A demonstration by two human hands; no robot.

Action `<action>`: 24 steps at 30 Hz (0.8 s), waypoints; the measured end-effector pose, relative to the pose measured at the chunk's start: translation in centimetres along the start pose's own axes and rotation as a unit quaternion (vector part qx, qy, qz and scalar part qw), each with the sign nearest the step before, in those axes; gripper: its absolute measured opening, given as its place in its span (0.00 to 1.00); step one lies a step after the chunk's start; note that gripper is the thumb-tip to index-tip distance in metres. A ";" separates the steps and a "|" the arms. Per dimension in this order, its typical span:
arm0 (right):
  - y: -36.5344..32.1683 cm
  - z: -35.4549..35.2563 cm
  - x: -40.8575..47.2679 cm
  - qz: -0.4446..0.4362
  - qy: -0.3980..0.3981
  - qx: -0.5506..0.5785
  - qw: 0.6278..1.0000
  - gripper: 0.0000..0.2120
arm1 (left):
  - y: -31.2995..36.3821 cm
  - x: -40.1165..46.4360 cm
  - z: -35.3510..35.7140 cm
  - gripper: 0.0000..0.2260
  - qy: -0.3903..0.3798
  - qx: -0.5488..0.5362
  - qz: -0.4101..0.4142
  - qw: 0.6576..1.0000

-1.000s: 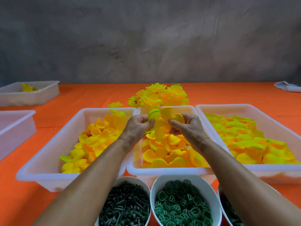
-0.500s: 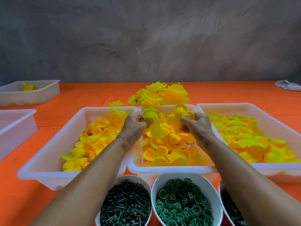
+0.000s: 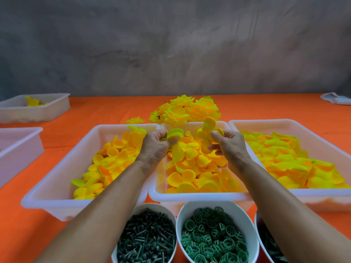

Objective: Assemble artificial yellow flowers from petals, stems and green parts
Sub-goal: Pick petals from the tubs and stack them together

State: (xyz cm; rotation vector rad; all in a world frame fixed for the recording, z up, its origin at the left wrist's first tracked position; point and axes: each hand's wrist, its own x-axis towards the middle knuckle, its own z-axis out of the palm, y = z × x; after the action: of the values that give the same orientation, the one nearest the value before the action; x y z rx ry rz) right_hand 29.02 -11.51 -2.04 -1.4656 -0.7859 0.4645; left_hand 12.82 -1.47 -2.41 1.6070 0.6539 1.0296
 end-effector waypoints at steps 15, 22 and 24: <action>-0.1 -0.1 -0.1 -0.006 -0.052 0.046 0.998 0.05 | -0.3 0.0 0.3 0.07 -0.121 0.163 0.047 0.978; 0.2 0.2 -0.3 -0.048 -0.112 0.014 0.992 0.07 | -0.2 -0.2 0.4 0.03 -0.129 0.133 0.051 0.981; 0.3 0.3 -0.4 -0.068 -0.123 -0.028 0.990 0.08 | -0.1 -0.2 0.4 0.02 -0.148 0.131 0.040 0.979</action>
State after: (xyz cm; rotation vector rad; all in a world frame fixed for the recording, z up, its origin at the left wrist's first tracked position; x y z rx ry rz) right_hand 28.56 -11.54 -2.46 -1.4116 -1.0959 0.5283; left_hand 13.07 -1.84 -2.55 1.9839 0.5407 0.7606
